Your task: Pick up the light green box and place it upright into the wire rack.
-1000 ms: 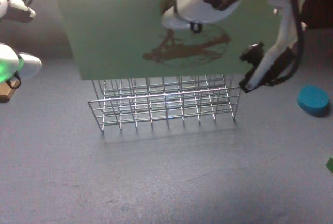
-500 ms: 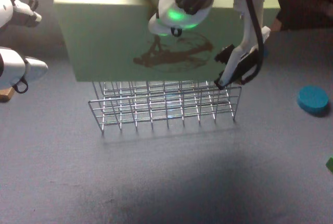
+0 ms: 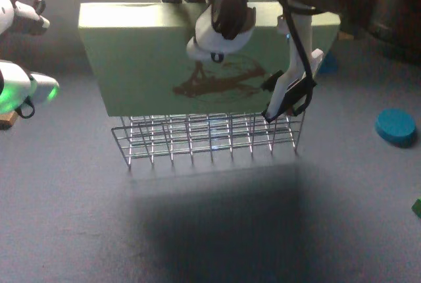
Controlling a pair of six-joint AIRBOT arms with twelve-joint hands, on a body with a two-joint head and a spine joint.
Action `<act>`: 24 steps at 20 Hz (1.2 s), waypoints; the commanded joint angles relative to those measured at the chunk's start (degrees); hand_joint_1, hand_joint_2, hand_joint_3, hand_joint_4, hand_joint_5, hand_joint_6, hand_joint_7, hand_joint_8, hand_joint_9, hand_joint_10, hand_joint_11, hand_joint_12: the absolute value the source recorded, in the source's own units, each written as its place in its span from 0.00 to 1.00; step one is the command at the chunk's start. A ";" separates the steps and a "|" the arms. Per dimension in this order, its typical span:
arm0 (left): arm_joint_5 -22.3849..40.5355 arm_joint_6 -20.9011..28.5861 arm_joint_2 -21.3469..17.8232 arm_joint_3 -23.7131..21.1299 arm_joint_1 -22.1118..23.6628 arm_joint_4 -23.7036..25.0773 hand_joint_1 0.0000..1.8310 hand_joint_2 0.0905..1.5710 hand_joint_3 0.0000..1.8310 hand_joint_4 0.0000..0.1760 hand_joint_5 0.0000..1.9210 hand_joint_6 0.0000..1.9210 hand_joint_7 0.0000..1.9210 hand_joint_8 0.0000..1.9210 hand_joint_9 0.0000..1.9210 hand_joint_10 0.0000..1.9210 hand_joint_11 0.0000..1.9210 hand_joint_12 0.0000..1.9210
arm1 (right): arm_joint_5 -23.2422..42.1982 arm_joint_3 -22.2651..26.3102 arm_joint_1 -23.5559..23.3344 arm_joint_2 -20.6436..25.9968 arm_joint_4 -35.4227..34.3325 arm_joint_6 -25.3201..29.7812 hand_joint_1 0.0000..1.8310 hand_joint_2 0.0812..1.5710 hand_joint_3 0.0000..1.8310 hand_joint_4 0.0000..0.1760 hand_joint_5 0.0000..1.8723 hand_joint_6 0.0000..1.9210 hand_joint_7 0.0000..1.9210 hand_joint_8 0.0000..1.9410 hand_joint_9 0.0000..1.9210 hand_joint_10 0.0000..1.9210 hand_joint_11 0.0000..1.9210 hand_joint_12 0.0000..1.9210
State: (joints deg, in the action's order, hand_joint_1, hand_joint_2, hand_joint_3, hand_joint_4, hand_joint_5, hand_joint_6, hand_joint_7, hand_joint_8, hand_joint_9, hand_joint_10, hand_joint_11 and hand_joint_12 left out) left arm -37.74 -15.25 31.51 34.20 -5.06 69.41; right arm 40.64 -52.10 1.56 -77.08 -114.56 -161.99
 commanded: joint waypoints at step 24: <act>-1.79 0.92 0.24 -1.72 1.24 4.18 0.05 0.80 0.00 0.38 0.19 0.00 0.18 0.00 0.14 0.00 0.00 0.30 | -2.86 -7.68 7.74 -6.47 4.82 0.22 0.73 0.76 0.00 0.00 0.39 0.60 0.41 0.67 0.39 0.82 0.37 0.83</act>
State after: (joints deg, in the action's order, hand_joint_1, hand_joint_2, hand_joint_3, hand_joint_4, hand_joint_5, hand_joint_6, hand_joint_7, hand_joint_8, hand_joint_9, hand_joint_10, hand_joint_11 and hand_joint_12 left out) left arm -40.62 -14.33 31.64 32.67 -4.56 69.43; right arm 39.42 -59.57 9.61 -83.35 -113.43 -161.95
